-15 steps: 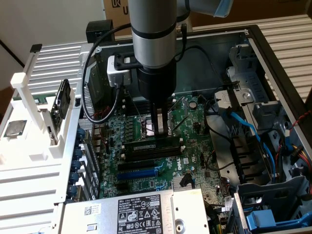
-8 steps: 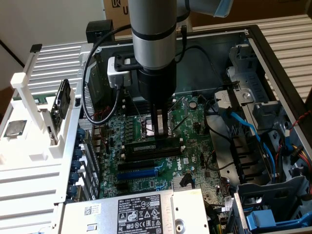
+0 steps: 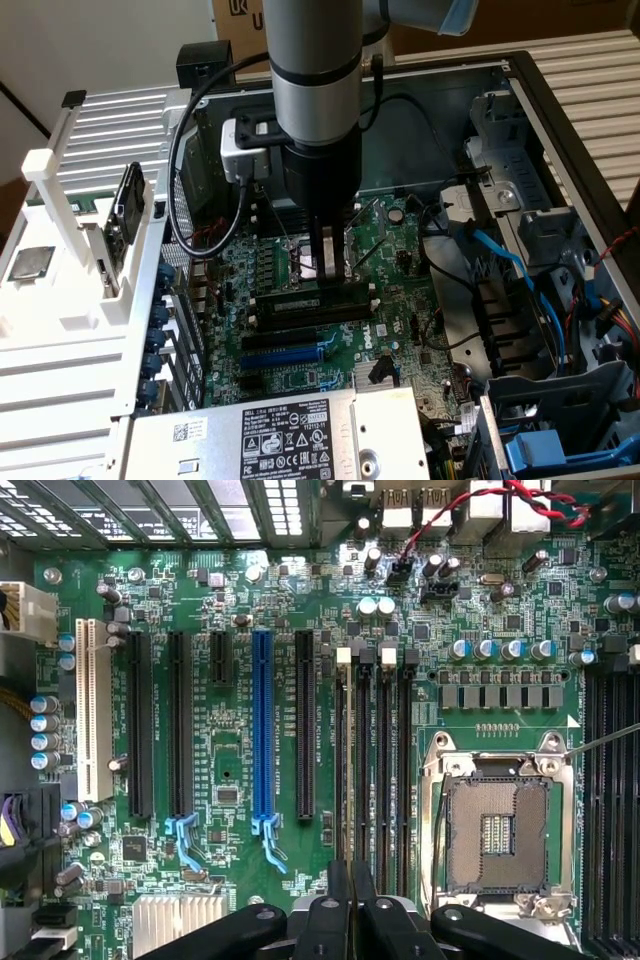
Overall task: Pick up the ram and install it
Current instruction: 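Insert the ram into the slot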
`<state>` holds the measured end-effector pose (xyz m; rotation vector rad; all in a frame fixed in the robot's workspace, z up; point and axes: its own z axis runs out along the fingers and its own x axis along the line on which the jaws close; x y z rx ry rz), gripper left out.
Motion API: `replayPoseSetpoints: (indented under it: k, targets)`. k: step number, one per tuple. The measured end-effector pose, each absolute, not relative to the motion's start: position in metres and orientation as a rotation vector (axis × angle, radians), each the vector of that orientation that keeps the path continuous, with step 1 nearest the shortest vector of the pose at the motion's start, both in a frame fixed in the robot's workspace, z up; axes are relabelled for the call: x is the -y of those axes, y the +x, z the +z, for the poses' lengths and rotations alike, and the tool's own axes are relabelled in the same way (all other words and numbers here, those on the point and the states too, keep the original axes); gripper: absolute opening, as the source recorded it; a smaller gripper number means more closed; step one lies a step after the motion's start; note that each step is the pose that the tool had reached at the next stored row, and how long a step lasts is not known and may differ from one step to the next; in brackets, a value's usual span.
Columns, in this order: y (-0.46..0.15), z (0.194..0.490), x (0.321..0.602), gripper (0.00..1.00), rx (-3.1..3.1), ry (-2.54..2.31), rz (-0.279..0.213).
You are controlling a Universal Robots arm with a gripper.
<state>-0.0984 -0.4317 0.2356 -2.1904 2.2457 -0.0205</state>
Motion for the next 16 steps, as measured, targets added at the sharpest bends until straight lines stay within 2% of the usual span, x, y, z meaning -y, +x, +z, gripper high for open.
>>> replayPoseSetpoints:
  k: [16]
  targets:
    - [-0.0985, 0.2341, 0.4317, 0.12, -2.246, -2.19, -0.02]
